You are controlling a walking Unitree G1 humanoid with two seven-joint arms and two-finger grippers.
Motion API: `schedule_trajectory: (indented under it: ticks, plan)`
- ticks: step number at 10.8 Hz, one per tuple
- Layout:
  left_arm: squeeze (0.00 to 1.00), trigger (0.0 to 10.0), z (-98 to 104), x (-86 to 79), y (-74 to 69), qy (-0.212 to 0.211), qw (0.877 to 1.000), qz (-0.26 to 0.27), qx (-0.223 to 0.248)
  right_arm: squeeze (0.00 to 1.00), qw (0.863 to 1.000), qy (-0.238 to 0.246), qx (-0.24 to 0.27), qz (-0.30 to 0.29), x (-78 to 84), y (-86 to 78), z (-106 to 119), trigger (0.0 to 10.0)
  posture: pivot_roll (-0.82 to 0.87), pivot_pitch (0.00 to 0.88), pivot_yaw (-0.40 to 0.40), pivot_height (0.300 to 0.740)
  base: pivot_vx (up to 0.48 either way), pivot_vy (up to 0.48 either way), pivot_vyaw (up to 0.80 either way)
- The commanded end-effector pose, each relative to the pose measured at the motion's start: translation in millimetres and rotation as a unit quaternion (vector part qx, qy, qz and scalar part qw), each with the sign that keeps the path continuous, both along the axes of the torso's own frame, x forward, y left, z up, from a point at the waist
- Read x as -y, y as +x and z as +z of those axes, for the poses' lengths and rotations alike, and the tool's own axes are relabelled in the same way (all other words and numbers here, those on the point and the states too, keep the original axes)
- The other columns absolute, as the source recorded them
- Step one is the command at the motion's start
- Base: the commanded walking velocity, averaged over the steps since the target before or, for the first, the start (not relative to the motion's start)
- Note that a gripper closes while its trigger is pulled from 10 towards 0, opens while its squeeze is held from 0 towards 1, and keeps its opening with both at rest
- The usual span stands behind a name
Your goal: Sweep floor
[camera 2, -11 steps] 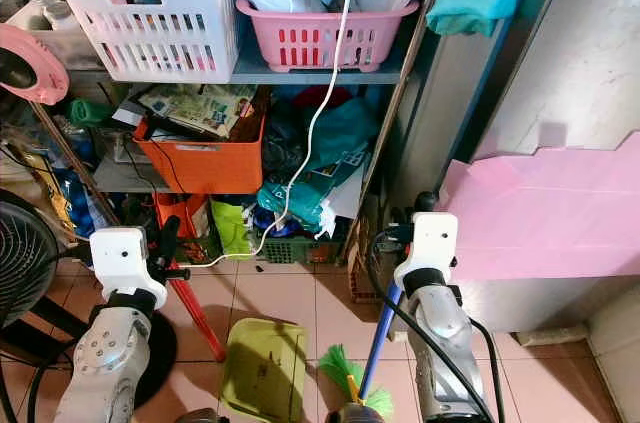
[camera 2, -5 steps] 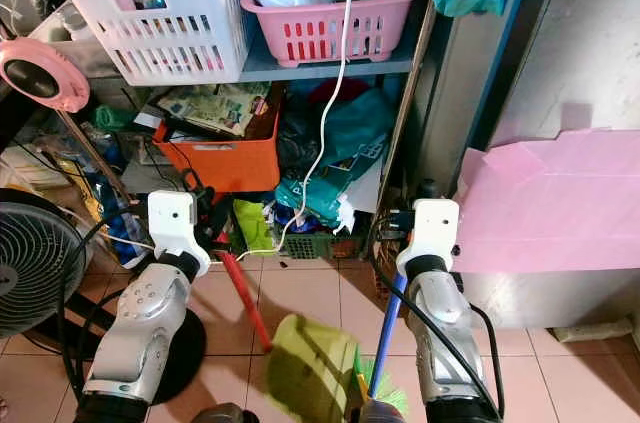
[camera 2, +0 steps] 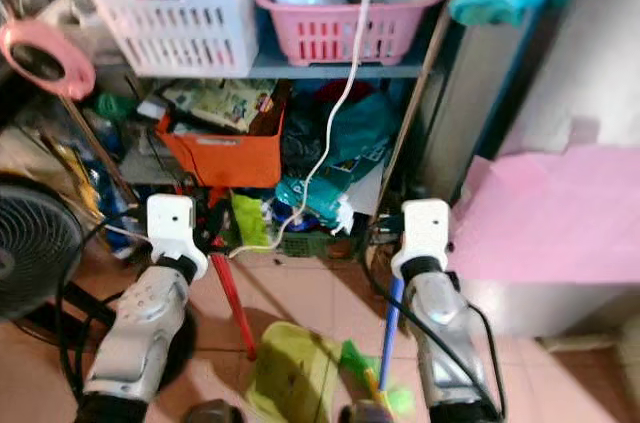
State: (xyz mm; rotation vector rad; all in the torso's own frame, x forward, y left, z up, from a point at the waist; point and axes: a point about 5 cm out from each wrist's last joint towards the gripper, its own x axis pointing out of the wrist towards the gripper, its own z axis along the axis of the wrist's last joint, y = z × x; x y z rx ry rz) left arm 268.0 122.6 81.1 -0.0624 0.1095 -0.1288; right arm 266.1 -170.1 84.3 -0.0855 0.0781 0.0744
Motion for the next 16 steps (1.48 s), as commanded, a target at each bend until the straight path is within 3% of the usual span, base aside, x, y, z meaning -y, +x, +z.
schedule_trajectory:
  ticks: [1,3,6,9,11,16]
  plan:
    - [0.0,10.0,13,0.7,4.9,-0.007,0.999,0.01,0.033,0.0,1.0,-0.022,0.012,0.006,3.8,4.7,9,10.0,-0.02,0.0,-0.057,0.74,0.0,0.0,0.0]
    - [0.0,10.0,11,-2.2,-4.3,-0.005,0.999,0.024,0.031,0.0,0.999,-0.022,0.013,0.026,-6.5,14.7,11,10.0,0.02,0.0,-0.068,0.74,0.0,0.0,0.0]
    - [0.0,10.0,12,1.3,-3.7,0.014,0.999,0.004,0.029,0.0,1.0,-0.008,0.016,0.021,-18.0,11.3,8,10.0,0.01,0.0,-0.022,0.74,0.0,0.0,0.0]
    - [0.0,10.0,12,4.7,-1.9,-0.002,1.0,-0.009,0.022,0.0,1.0,0.013,0.004,-0.028,-3.8,7.9,-2,10.0,-0.02,0.0,0.05,0.74,0.0,0.0,0.0]
    - [0.0,10.0,12,8.7,-1.5,0.002,0.999,-0.027,0.019,0.0,0.999,0.019,0.002,-0.031,-4.0,4.6,-4,10.0,-0.03,0.0,0.072,0.74,0.0,0.0,0.0]
    - [0.0,10.0,17,4.9,3.0,0.005,0.999,-0.026,0.03,0.0,0.999,0.023,0.006,-0.025,-8.8,10.8,-4,10.0,-0.02,0.0,0.068,0.74,-0.346,0.0,0.0]
